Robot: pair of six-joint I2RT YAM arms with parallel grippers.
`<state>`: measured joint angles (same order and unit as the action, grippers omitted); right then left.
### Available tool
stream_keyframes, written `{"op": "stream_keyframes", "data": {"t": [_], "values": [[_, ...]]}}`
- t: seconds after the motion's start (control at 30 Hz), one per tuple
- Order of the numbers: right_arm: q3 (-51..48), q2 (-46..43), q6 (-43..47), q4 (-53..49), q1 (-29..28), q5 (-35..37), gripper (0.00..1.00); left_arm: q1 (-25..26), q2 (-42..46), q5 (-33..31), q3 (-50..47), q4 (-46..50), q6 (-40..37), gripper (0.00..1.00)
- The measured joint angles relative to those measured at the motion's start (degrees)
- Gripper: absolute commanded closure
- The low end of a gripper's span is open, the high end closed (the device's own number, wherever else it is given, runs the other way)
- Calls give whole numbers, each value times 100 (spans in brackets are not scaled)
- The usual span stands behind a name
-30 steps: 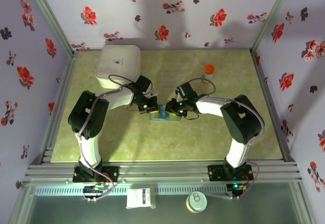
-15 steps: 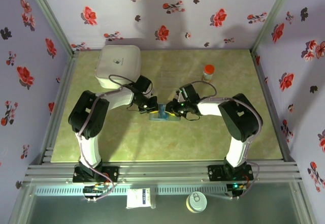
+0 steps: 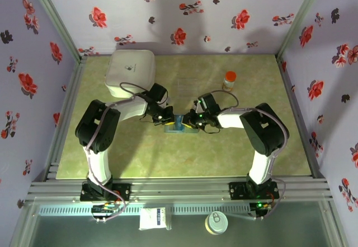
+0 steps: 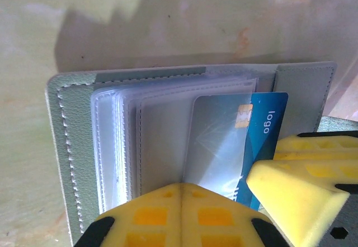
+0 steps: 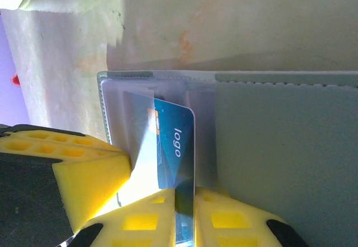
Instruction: Take the credit cards out of the card holder
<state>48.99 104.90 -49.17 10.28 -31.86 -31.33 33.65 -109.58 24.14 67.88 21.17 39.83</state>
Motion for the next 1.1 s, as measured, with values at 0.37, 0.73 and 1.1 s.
{"op": "stream_keyframes", "data": {"t": [0.37, 0.73, 1.1], "values": [[-221, -319, 28, -31, 186, 4, 89, 0, 2, 0, -13, -15, 2, 100], [-157, -874, 603, -839, 280, 160, 94, 0, 20, 4, -13, -15, 7, 100], [1132, -1073, 2677, -2824, 280, 1003, 100, -232, 516, -2, -94, -87, 28, 96]]}}
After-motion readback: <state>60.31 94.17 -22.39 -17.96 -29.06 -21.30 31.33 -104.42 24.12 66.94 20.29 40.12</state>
